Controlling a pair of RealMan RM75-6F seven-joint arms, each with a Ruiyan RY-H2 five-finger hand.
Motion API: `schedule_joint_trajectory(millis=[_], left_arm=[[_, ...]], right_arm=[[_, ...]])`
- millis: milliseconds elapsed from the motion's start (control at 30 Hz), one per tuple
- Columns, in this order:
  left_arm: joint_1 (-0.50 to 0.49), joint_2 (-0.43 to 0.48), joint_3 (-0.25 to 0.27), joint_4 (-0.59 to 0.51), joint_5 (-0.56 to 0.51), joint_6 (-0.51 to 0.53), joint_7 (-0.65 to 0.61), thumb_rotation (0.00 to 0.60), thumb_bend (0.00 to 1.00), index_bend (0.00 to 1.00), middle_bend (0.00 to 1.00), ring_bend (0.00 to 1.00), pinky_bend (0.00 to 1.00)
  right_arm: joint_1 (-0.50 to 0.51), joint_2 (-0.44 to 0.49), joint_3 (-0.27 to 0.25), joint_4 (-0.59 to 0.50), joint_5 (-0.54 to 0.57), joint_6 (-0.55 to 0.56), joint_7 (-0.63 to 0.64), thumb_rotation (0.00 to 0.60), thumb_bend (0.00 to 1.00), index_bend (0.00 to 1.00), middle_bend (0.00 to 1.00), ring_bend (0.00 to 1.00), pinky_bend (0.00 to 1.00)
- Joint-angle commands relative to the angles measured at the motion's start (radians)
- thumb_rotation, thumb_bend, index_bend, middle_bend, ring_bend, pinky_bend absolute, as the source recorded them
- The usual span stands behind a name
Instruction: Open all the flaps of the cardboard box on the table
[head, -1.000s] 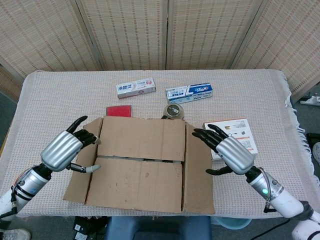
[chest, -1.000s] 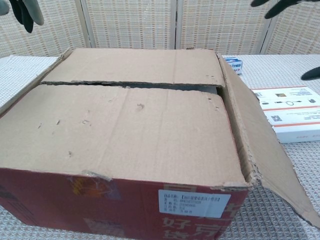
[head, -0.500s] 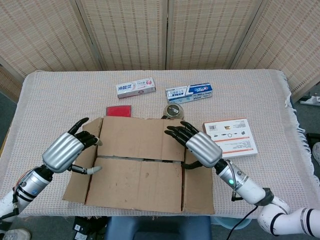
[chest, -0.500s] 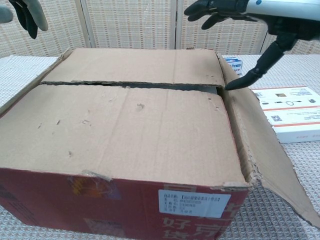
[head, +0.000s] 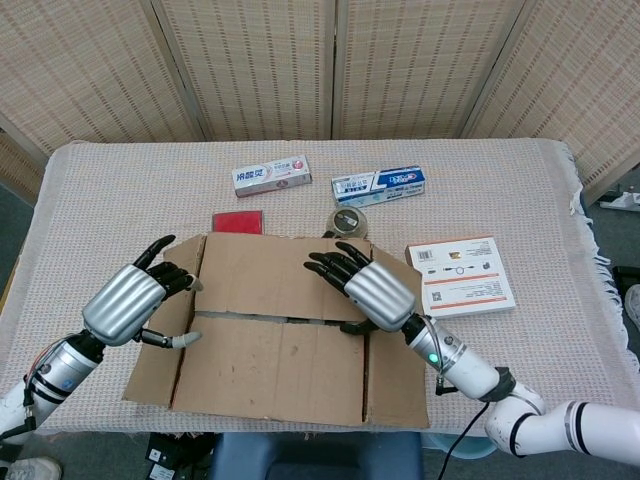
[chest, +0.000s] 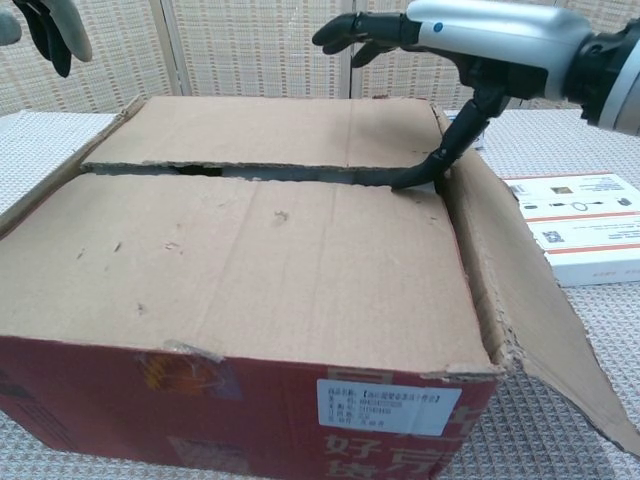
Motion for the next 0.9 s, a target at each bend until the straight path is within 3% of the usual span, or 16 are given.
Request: schedule_joint_trajectory(millis=[33, 333, 633, 900], left_arm=[[0.0, -0.001, 0.0, 0.001, 0.0, -0.002, 0.0, 0.114, 0.21, 0.38, 0.46, 0.4, 0.0], [0.006, -0.001, -0.001, 0.005, -0.002, 0.003, -0.004, 0.114, 0.21, 0.38, 0.46, 0.4, 0.0], [0.01, -0.002, -0.004, 0.011, -0.001, 0.008, -0.009, 0.114, 0.21, 0.38, 0.46, 0.4, 0.0], [0.013, 0.003, -0.007, 0.003, 0.002, 0.014, -0.004, 0.114, 0.21, 0.38, 0.46, 0.4, 0.0]], right_arm=[[0.013, -0.024, 0.007, 0.025, 0.013, 0.001, -0.03, 0.6, 0.11, 0.0, 0.08, 0.11, 0.01], [0.026, -0.059, 0.045, 0.082, 0.038, 0.051, -0.04, 0.6, 0.11, 0.0, 0.08, 0.11, 0.01], [0.017, -0.024, 0.108, 0.088, 0.033, 0.146, 0.022, 0.6, 0.11, 0.0, 0.08, 0.11, 0.01], [0.052, -0.02, 0.173, 0.144, 0.101, 0.146, 0.011, 0.6, 0.11, 0.0, 0.09, 0.11, 0.01]])
